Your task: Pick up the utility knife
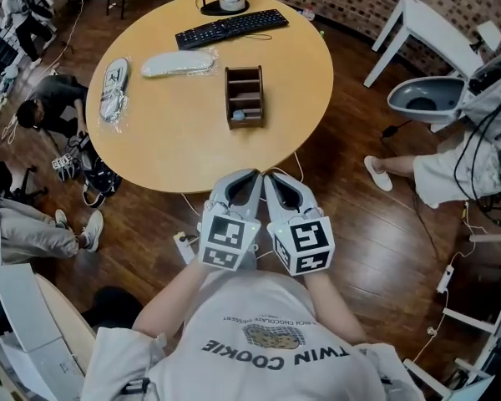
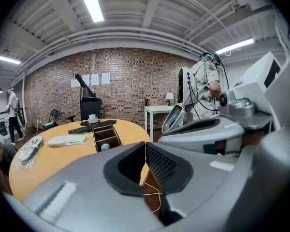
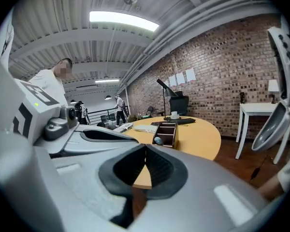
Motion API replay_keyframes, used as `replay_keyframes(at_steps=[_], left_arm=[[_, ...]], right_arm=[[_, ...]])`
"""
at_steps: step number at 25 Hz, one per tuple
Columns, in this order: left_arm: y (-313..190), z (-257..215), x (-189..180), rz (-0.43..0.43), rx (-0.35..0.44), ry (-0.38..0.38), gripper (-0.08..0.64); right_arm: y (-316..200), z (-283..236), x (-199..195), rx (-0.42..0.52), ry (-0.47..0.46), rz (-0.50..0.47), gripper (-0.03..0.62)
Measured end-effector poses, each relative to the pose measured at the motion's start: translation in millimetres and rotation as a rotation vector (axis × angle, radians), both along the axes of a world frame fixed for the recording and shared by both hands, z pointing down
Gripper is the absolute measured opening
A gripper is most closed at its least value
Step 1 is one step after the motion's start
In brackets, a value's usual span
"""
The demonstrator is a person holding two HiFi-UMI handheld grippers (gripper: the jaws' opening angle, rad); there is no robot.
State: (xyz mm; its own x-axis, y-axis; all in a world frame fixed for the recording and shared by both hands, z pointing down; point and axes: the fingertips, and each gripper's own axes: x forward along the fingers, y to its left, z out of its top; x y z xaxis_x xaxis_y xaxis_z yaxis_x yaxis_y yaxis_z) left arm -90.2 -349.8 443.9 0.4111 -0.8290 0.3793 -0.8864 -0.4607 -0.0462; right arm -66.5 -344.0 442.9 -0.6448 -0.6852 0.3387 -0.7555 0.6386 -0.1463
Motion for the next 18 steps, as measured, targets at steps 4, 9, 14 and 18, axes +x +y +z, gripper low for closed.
replay_keyframes(at_steps=[4, 9, 14, 18], left_arm=[[-24, 6, -17, 0.032, 0.011, -0.055, 0.021], [-50, 14, -30, 0.085, 0.028, -0.16, 0.036], [-75, 22, -36, 0.151, 0.059, -0.278, 0.061], [-94, 33, -42, 0.186, 0.071, -0.375, 0.077]], right_arm=[[-16, 6, -11, -0.009, -0.004, 0.018, 0.0], [-34, 12, -19, -0.019, -0.013, 0.037, 0.0], [-47, 18, -23, -0.021, -0.023, 0.058, 0.0], [-58, 21, -25, -0.022, -0.026, 0.071, 0.0]])
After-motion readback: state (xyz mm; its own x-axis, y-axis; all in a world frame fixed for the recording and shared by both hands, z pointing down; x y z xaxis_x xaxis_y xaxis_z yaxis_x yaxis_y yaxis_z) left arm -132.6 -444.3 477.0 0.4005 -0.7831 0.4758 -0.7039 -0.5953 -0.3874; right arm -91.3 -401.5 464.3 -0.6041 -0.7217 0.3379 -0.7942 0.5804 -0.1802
